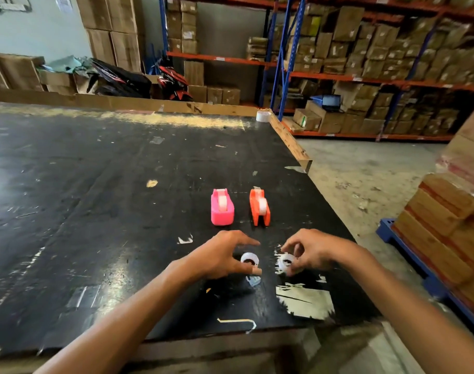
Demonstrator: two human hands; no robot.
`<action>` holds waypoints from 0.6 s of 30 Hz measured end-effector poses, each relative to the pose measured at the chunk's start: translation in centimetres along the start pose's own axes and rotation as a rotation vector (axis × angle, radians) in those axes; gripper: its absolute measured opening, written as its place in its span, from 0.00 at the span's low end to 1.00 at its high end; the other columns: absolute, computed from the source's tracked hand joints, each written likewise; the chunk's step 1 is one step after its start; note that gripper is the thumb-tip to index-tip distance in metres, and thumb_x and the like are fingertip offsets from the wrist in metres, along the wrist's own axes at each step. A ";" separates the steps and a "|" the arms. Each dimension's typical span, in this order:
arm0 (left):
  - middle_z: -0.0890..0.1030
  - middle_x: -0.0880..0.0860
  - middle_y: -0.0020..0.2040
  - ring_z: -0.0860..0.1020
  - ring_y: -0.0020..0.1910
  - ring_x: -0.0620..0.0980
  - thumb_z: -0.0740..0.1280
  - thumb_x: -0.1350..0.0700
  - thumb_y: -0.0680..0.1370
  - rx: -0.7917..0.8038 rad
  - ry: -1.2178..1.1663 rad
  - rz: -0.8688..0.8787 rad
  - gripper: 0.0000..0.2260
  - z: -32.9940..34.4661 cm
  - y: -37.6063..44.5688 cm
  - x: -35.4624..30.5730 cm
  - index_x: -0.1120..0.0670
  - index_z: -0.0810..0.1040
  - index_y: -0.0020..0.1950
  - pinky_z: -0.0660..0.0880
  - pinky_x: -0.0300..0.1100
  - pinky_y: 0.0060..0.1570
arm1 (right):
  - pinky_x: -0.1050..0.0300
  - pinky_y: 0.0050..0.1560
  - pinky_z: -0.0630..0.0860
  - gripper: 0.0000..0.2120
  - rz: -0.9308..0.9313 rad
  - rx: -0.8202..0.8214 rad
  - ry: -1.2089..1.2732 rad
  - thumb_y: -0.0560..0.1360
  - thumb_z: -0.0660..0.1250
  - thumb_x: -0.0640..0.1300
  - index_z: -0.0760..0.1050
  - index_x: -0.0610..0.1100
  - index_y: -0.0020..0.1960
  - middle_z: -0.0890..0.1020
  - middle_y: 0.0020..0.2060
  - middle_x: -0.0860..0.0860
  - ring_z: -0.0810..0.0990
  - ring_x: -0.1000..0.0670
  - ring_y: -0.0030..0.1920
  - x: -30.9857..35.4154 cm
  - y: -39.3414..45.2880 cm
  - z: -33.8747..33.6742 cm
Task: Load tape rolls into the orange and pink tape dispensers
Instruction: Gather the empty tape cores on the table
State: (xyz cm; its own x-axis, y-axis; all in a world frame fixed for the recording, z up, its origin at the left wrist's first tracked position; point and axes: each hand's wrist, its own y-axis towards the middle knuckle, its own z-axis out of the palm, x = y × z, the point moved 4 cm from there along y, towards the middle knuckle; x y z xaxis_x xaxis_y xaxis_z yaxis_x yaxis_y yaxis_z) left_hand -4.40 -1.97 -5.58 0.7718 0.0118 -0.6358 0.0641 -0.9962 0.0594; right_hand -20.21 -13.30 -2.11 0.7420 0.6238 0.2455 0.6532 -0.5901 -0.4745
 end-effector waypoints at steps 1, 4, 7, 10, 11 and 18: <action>0.79 0.50 0.63 0.76 0.62 0.46 0.76 0.45 0.69 0.011 0.030 0.002 0.29 0.1 0.1 -0.1 0.52 0.76 0.68 0.72 0.42 0.63 | 0.52 0.57 0.76 0.31 0.003 -0.007 -0.004 0.67 0.77 0.51 0.73 0.49 0.67 0.80 0.58 0.47 0.78 0.48 0.54 -0.2 -0.2 0.4; 0.80 0.52 0.61 0.77 0.60 0.49 0.75 0.49 0.72 0.013 0.133 0.047 0.23 0.8 0.2 -0.3 0.54 0.79 0.65 0.73 0.44 0.60 | 0.53 0.54 0.76 0.30 0.000 -0.084 0.025 0.66 0.77 0.50 0.74 0.49 0.66 0.77 0.55 0.47 0.78 0.48 0.52 -0.5 -0.2 1.3; 0.83 0.52 0.56 0.79 0.55 0.50 0.74 0.51 0.73 -0.039 0.128 0.071 0.17 1.1 -0.2 -0.1 0.55 0.82 0.59 0.76 0.44 0.54 | 0.54 0.49 0.76 0.21 -0.014 -0.178 0.045 0.68 0.76 0.50 0.77 0.49 0.59 0.78 0.53 0.47 0.77 0.49 0.48 -0.5 0.0 1.7; 0.83 0.51 0.54 0.79 0.50 0.45 0.74 0.51 0.73 -0.113 0.119 0.070 0.15 0.1 -1.3 0.6 0.55 0.82 0.58 0.74 0.32 0.48 | 0.52 0.51 0.78 0.18 -0.052 -0.210 0.028 0.68 0.75 0.52 0.77 0.51 0.55 0.79 0.53 0.49 0.79 0.49 0.49 0.7 0.3 1.5; 0.83 0.51 0.53 0.78 0.48 0.43 0.74 0.51 0.73 -0.139 0.115 0.059 0.15 -0.7 -1.8 1.0 0.55 0.82 0.58 0.72 0.29 0.46 | 0.53 0.51 0.78 0.17 -0.081 -0.213 0.039 0.68 0.75 0.51 0.78 0.51 0.54 0.79 0.51 0.50 0.79 0.50 0.48 1.5 0.6 1.4; 0.83 0.48 0.51 0.77 0.42 0.44 0.74 0.52 0.72 -0.317 0.180 -0.126 0.16 -7.7 -5.9 6.6 0.54 0.81 0.58 0.74 0.35 0.46 | 0.50 0.53 0.78 0.16 -0.337 -0.226 0.043 0.70 0.73 0.49 0.79 0.44 0.55 0.83 0.48 0.48 0.81 0.49 0.50 11.5 4.5 -0.1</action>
State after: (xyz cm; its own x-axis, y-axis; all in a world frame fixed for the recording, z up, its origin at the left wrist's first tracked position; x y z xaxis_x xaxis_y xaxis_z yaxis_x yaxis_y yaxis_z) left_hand 5.21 4.62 -4.24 0.8423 0.1753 -0.5098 0.3360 -0.9102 0.2421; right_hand -8.71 -8.84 -1.29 0.4831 0.7825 0.3928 0.8741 -0.4569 -0.1651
